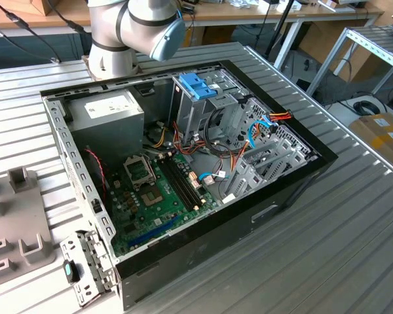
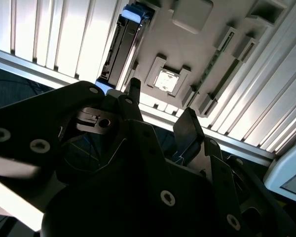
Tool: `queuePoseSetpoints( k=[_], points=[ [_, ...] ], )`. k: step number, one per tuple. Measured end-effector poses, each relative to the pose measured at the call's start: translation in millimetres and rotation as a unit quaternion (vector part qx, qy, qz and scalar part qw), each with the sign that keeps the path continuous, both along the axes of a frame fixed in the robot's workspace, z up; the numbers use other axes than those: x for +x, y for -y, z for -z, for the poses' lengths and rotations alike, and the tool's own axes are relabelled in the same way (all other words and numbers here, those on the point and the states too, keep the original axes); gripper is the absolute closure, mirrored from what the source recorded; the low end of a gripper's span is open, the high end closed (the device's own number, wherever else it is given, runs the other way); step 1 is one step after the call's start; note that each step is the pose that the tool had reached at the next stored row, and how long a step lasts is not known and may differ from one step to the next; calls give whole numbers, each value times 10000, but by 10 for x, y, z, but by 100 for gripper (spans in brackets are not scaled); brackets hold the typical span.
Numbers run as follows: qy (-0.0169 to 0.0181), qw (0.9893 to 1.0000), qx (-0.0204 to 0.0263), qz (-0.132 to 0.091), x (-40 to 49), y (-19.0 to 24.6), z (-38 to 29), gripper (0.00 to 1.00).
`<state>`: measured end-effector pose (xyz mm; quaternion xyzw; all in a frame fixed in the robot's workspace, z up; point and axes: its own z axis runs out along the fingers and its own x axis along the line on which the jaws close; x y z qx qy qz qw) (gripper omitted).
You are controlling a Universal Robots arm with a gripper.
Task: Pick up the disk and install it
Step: 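Pick up the disk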
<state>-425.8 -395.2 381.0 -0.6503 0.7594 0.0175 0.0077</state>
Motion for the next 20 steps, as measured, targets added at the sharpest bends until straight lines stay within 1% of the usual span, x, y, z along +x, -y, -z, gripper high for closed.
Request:
queuePoseSetpoints(
  k=[2, 10, 20],
  points=[
    [1, 10000, 0, 0, -17, 0, 10, 46],
    [0, 10000, 0, 0, -38, 0, 23, 46],
    [1, 10000, 0, 0, -53, 0, 30, 46]
  ],
)
